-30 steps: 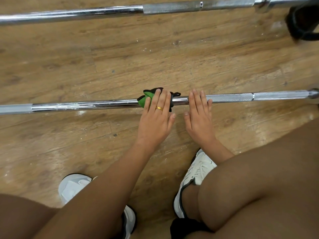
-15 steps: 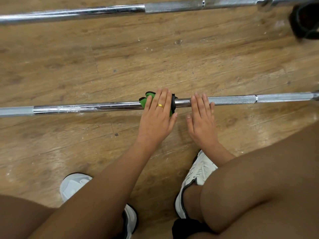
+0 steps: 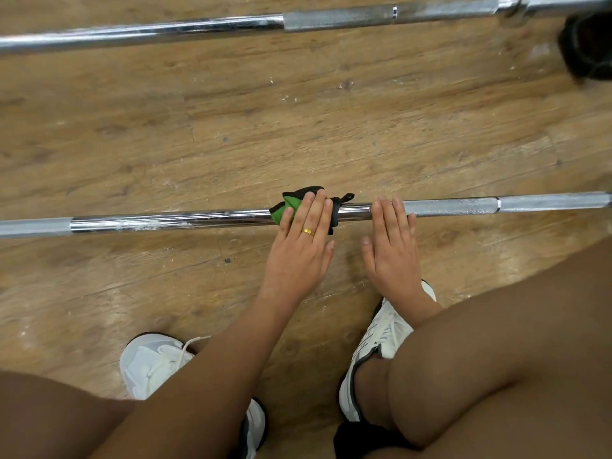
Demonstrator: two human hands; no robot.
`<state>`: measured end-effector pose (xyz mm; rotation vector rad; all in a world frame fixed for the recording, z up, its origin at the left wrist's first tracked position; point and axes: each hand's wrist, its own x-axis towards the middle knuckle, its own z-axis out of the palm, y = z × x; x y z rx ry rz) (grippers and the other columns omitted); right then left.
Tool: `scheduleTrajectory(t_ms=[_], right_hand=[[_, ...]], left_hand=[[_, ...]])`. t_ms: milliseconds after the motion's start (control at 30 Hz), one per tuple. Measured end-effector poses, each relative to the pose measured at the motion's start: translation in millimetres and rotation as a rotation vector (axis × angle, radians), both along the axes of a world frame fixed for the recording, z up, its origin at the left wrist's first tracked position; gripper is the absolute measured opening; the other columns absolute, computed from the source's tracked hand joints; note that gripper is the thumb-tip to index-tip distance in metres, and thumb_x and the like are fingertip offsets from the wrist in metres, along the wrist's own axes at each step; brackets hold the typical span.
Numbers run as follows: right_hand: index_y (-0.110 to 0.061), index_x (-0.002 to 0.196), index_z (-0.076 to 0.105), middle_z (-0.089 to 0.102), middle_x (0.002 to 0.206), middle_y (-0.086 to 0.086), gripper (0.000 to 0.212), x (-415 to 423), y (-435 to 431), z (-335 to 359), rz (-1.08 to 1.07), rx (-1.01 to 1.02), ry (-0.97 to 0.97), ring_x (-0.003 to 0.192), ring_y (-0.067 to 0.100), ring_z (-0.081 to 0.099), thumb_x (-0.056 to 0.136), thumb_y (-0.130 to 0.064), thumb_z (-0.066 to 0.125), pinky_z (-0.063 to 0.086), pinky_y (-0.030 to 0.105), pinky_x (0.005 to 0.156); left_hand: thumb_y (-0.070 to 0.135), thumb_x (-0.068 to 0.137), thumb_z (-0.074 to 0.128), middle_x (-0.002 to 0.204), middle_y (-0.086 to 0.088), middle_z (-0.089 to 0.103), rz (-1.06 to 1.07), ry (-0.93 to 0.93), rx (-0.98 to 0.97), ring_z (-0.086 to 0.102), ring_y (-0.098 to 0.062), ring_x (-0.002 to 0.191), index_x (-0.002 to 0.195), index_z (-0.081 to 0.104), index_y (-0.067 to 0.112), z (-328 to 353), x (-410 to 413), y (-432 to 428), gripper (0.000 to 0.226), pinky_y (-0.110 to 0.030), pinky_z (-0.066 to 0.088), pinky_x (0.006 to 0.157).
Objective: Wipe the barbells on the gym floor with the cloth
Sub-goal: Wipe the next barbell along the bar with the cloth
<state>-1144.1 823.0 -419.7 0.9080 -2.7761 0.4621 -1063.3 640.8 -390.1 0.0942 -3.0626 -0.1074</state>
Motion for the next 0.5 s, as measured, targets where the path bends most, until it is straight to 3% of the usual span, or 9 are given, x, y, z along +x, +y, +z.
scheduleTrajectory(t_ms=[133,300,400,500], right_hand=[[-0.007,0.158,0.019,0.024,0.164,0.012,0.063,9,6,-3,-0.002,0.010,0.020,0.155,0.025,0.008,0.101,-0.024,0.041,0.004,0.046,0.126],[-0.003,0.155,0.030,0.027,0.163,0.013,0.059,23,7,9,-0.034,0.041,0.002,0.155,0.025,0.011,0.102,-0.027,0.037,0.001,0.046,0.125],[-0.005,0.155,0.031,0.027,0.163,0.010,0.058,22,6,24,-0.046,0.069,-0.033,0.153,0.025,0.018,0.103,-0.030,0.032,-0.005,0.045,0.124],[-0.010,0.158,0.026,0.022,0.165,0.006,0.058,4,-1,37,-0.085,0.093,-0.104,0.155,0.023,0.011,0.105,-0.033,0.027,-0.012,0.041,0.123]], left_hand=[[0.040,0.107,0.035,0.167,-0.012,0.016,0.033,0.004,0.035,0.009,-0.026,0.156,0.160,0.016,0.005,5,3,9,0.066,-0.047,0.007,0.126],[0.036,0.106,0.032,0.152,-0.013,0.046,0.071,-0.027,0.152,0.040,-0.027,0.140,0.150,0.040,0.003,21,-20,13,0.055,-0.045,0.010,0.124],[0.032,0.107,0.033,0.157,-0.014,0.039,0.047,-0.026,0.138,0.032,-0.029,0.146,0.154,0.031,0.003,18,-6,14,0.056,-0.046,0.013,0.125],[0.030,0.109,0.030,0.168,-0.015,0.010,-0.002,-0.036,0.071,0.006,-0.028,0.156,0.160,0.012,0.004,8,19,19,0.060,-0.046,0.008,0.126]])
